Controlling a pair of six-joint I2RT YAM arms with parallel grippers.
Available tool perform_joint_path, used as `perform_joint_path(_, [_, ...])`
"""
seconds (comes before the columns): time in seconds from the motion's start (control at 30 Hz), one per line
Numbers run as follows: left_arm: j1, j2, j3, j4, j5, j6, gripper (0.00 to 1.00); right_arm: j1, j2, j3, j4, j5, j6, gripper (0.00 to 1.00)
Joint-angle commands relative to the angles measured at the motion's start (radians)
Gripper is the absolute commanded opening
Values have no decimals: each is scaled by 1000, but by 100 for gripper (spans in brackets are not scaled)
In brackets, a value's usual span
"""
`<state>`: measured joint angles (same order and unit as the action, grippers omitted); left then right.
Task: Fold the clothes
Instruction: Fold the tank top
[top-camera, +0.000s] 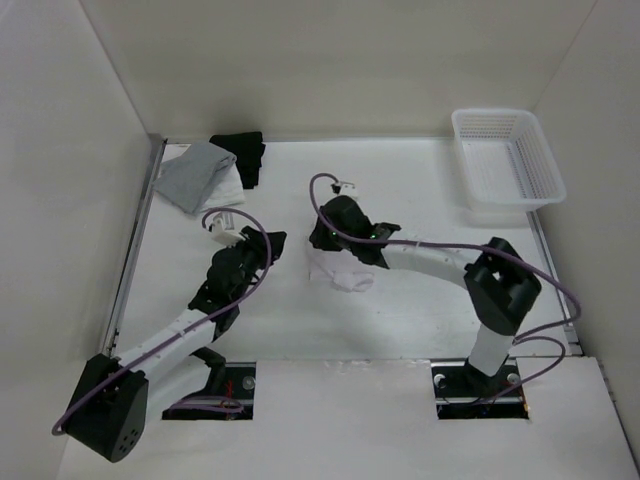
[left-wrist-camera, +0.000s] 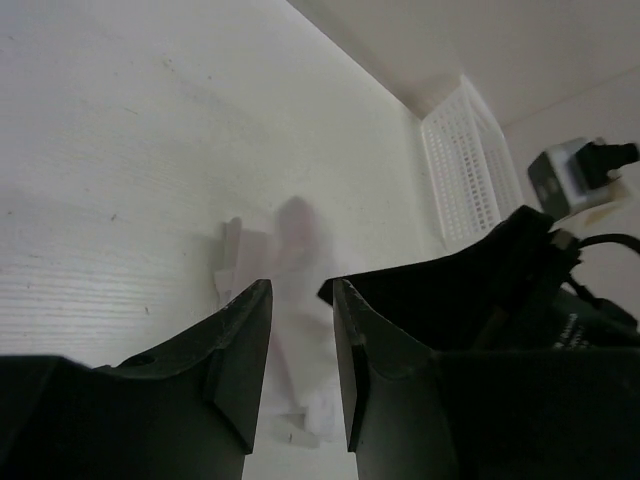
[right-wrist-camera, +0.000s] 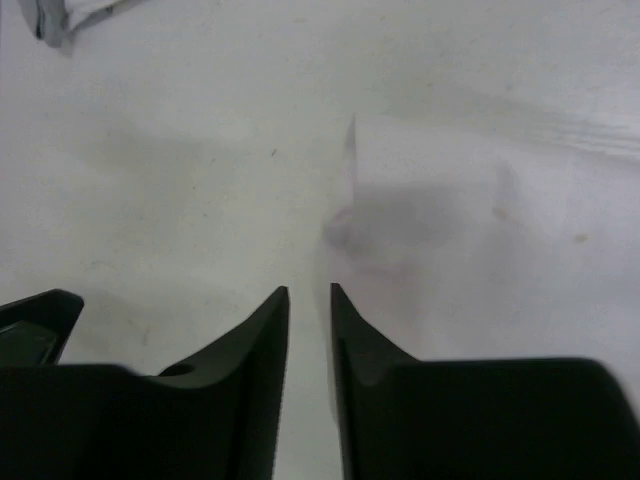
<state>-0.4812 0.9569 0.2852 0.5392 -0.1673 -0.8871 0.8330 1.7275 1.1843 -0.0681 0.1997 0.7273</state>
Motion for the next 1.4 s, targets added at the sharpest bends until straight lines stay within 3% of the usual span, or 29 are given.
perform_joint_path(0.0, [42, -46, -18, 35, 44, -16, 30, 53, 58, 93, -27, 33, 41, 36])
perform_joint_path(0.07, [59, -52, -17, 22, 55, -16, 30, 70, 26, 83, -12, 29, 38, 41])
perform_joint_path(0.17, [59, -11, -1, 30, 58, -13, 30, 74, -98, -23, 56, 35, 14, 41])
perform_joint_path(0.27, [28, 75, 29, 63, 61, -12, 30, 33, -187, -159, 123, 20, 4, 25])
perform_joint_path(0.33, [-1, 138, 48, 103, 60, -15, 30, -10, -189, -215, 137, -29, -9, 13])
perform_joint_path(0.4, [-26, 190, 71, 120, 57, -10, 30, -28, -177, -256, 174, -77, -31, 6])
perform_joint_path(0.5, [-38, 236, 91, 107, 45, 8, 30, -31, -207, -354, 284, -86, -63, 3])
perform_joint_path(0.63, [0, 250, 77, 33, 0, 23, 30, -71, -368, -549, 428, -62, -72, 3])
perform_joint_path(0.77, [54, 243, 52, -43, -52, 59, 34, -188, -599, -742, 496, -8, -68, 15])
perform_joint_path(0.97, [122, 279, 63, -140, -57, 88, 35, -433, -818, -885, 499, 63, -37, 53])
perform_joint_path(1.13, [108, 333, 101, -165, -57, 103, 38, -504, -815, -937, 543, 76, 9, 64])
perform_joint_path(1.37, [86, 339, 141, -165, -32, 103, 42, -504, -720, -927, 576, 72, 4, 68])
